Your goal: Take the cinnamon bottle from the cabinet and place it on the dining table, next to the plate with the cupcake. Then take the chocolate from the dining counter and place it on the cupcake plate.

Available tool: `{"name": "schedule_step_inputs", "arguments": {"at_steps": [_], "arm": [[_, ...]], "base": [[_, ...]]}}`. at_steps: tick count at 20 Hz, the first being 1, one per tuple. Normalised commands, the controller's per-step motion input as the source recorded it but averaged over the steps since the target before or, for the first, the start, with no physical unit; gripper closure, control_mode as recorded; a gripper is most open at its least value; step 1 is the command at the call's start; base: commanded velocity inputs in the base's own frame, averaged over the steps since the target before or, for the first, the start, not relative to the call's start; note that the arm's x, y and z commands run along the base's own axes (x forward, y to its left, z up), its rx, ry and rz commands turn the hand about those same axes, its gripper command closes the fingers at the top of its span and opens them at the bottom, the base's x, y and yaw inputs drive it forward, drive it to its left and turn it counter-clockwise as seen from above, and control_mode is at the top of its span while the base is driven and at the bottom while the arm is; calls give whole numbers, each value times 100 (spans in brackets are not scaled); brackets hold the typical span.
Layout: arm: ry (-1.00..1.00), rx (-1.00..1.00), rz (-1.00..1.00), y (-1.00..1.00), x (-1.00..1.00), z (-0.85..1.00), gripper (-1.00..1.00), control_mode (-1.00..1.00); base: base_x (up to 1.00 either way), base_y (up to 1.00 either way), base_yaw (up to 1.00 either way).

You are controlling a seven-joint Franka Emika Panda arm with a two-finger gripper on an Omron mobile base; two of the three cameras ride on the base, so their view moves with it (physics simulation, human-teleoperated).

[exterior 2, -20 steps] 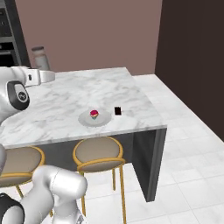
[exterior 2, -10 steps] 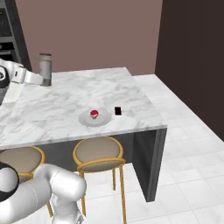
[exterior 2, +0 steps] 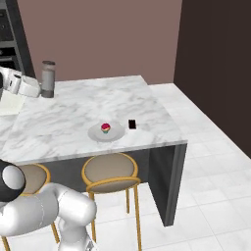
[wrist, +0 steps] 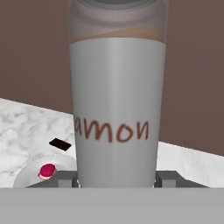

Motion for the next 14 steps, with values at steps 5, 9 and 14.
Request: {"name": "schedule_step_inputs", "arguments": {"at_steps": [5, 9, 14], "arm": [[-18, 2, 2, -25, 0, -58, 100, -100], [4, 20, 3, -35, 2, -24, 100, -100], [9, 12, 3, -19, 11, -24, 100, -100]], "base": [[0, 0, 0], [0, 0, 0], [0, 0, 0]]}}
